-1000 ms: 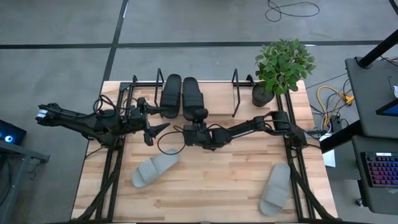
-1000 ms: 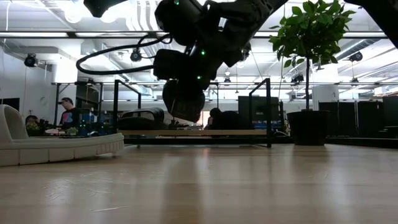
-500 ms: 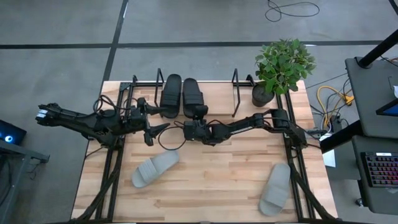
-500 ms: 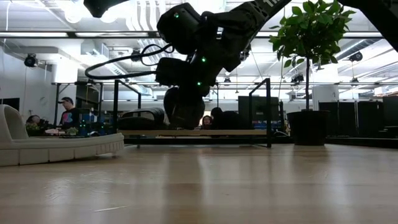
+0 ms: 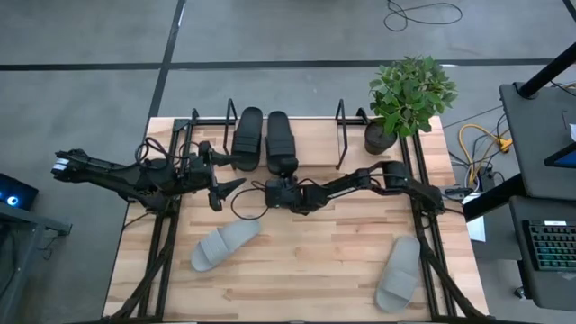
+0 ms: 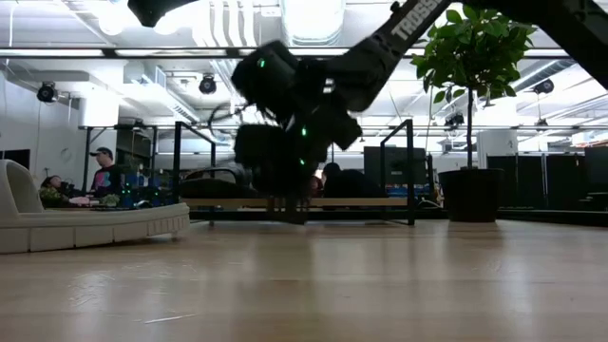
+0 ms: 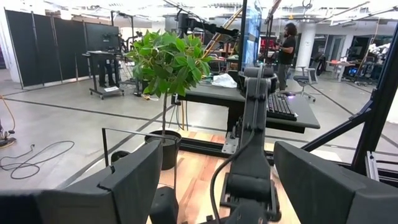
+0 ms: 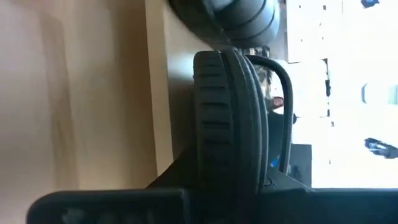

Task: Pick and place slides into the shelf
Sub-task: Put the black slipper on the shelf

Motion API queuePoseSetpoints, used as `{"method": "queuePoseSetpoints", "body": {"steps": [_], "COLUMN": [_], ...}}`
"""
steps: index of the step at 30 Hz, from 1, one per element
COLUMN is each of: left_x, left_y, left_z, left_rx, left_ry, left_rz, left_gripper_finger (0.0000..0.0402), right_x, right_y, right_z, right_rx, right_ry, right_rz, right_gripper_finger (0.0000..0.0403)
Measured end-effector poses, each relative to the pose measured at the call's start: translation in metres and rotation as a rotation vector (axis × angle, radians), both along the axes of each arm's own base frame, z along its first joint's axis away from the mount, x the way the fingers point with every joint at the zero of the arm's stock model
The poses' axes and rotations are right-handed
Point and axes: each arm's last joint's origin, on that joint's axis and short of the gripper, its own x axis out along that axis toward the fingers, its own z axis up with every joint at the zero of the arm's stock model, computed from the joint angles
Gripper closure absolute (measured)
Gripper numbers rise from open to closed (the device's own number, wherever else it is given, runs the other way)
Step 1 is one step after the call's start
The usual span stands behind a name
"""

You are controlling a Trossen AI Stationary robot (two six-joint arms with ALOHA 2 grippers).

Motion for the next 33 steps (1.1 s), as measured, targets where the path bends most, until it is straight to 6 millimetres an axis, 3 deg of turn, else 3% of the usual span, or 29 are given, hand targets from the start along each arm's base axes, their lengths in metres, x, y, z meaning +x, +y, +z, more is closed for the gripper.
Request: {"method": "queuePoseSetpoints", "body": {"steps": [5,13,20,33], "left_x": [0.0,0.0,0.0,0.0], "left_y": [0.0,0.0,0.0,0.0], "left_z": [-0.001,-0.001,-0.001,-0.001], "left_rx": [0.002,0.002,0.002,0.002], "left_ry": [0.007,0.007,0.008,0.008], "left_rz": [0.0,0.0,0.0,0.0], "left_gripper_finger": [0.0109,0.0109,0.0109,0.0109], "right_x": [0.001,0.015,0.015,0.022], "right_y": [-0.001,-0.003,-0.006,-0.006], "right_z": [-0.002,0.017,0.021,-0.007], "right_rx": [0.0,0.027,-0.018,-0.002], "right_ry": [-0.031,-0.119,-0.098,-0.052], "right_rz": [-0.013,0.009,-0.029,-0.022], "right_gripper_finger": [0.0369,0.0369,0.0369,0.0369]}}
